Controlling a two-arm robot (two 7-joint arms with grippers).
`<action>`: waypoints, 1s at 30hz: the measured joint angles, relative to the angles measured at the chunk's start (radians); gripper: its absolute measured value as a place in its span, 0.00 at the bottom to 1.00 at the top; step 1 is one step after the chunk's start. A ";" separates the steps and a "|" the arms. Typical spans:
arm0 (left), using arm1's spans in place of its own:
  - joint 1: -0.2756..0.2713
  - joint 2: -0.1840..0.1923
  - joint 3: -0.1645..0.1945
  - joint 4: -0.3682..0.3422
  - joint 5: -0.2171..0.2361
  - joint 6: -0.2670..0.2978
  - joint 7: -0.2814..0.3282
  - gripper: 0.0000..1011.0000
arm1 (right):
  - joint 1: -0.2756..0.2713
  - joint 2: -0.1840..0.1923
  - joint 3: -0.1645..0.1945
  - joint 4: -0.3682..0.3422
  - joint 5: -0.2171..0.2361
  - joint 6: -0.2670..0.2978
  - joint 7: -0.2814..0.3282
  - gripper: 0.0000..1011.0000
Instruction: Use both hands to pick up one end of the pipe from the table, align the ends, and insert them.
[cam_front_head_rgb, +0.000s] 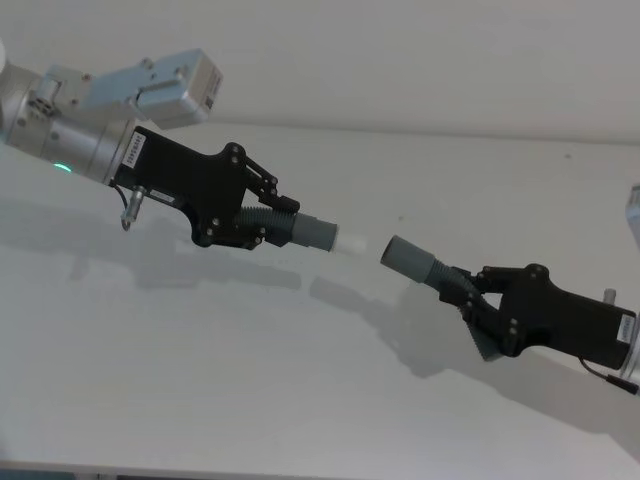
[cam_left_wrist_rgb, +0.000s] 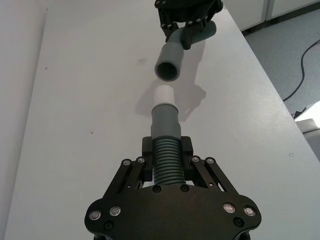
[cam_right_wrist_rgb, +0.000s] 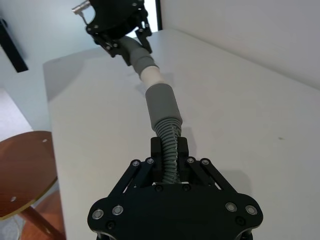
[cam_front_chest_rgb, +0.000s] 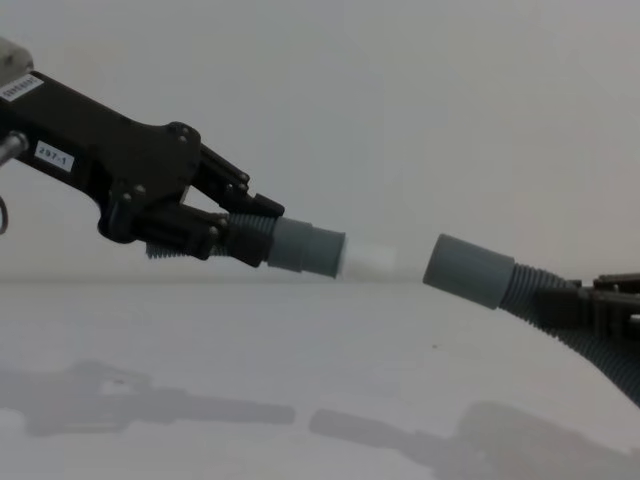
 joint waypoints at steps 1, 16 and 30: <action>0.000 0.000 0.001 0.000 0.000 0.000 0.000 0.31 | 0.000 0.002 0.000 0.000 0.003 -0.002 0.005 0.17; -0.004 -0.004 0.011 0.002 -0.005 -0.003 0.007 0.31 | -0.001 0.017 -0.004 -0.007 0.032 -0.022 0.034 0.17; -0.005 0.000 0.016 -0.002 -0.018 -0.007 0.010 0.31 | 0.004 0.024 -0.019 -0.006 0.030 -0.023 0.022 0.17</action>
